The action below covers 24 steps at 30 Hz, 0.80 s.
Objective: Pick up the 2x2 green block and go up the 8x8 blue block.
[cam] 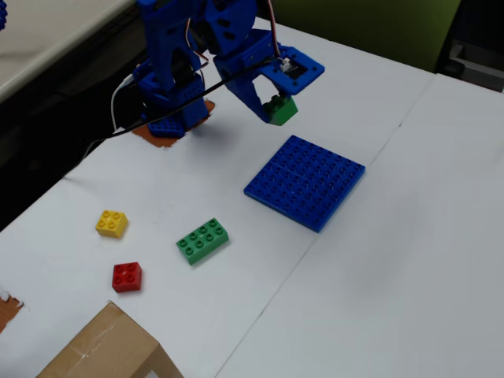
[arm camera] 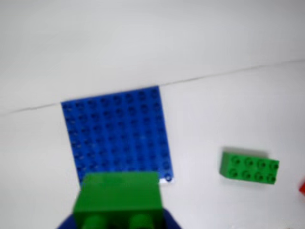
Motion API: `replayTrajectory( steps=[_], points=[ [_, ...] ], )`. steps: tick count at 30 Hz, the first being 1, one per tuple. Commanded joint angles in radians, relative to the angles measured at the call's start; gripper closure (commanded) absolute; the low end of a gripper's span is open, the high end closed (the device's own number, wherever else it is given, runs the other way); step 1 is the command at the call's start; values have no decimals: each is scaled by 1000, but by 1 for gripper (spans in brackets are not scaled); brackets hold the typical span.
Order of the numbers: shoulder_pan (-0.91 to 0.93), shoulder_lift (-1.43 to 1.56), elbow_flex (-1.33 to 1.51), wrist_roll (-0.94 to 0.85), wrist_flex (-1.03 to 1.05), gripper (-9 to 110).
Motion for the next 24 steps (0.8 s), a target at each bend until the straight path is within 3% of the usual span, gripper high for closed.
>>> replayTrajectory(
  steps=[1,19,24],
  points=[
    [-64,-21,-98,15,34,101],
    [-181,-167,-163,110,44,102],
    [-156,-207,-147,-35,44,102]
  ],
)
